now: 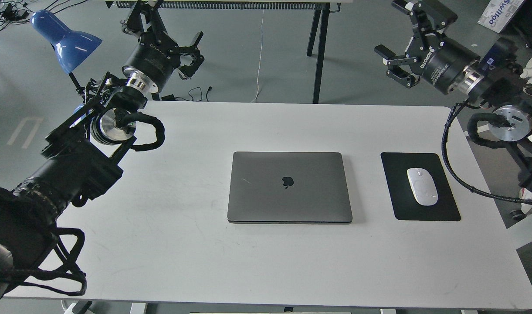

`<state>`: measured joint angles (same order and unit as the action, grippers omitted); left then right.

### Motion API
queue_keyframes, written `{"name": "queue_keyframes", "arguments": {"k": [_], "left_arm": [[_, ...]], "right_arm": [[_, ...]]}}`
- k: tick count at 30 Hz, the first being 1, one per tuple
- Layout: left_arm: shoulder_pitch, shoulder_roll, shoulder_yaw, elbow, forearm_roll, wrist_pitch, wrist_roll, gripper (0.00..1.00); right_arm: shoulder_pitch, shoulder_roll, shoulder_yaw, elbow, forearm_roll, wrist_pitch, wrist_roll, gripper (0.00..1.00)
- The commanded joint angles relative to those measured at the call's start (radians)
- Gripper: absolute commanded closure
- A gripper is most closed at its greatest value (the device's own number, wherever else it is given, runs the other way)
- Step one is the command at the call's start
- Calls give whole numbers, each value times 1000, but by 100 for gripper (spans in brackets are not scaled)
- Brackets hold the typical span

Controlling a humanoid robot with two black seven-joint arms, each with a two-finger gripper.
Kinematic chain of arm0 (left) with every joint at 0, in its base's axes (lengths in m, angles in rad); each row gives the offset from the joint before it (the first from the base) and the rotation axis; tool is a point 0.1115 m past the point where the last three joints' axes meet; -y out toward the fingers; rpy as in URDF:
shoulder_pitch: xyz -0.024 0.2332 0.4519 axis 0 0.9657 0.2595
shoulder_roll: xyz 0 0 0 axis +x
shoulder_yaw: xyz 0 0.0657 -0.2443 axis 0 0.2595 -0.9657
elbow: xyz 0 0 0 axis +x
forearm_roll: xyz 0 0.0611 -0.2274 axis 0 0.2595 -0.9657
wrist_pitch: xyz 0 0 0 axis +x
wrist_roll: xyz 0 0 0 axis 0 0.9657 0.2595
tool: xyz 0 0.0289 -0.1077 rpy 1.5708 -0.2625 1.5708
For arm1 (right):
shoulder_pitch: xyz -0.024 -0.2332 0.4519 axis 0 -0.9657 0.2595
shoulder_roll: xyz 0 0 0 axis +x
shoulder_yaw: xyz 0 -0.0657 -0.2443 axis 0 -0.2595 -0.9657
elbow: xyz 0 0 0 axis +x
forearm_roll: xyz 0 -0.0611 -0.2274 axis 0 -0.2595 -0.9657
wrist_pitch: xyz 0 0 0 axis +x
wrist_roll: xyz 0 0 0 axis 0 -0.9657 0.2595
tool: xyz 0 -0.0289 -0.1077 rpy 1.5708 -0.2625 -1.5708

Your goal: Close notebook with right arm

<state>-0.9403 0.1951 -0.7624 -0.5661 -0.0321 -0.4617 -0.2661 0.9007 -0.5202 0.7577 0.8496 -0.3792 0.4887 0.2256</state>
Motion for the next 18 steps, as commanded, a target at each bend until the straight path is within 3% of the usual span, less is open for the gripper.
{"name": "queue_keyframes", "arguments": {"k": [1,10,18], "left_arm": [[0,1,0,0,0,0,-1,0],[0,1,-2,0,-2,0,1,0],[0,0,-5,0,-3,2,-1,0]], "right_arm": [[-6,34,77,-58,29,0,9,0],[-11,103,120,-282,391,0,3,0],[-9,109,107,-287,408,0,8,0]]}}
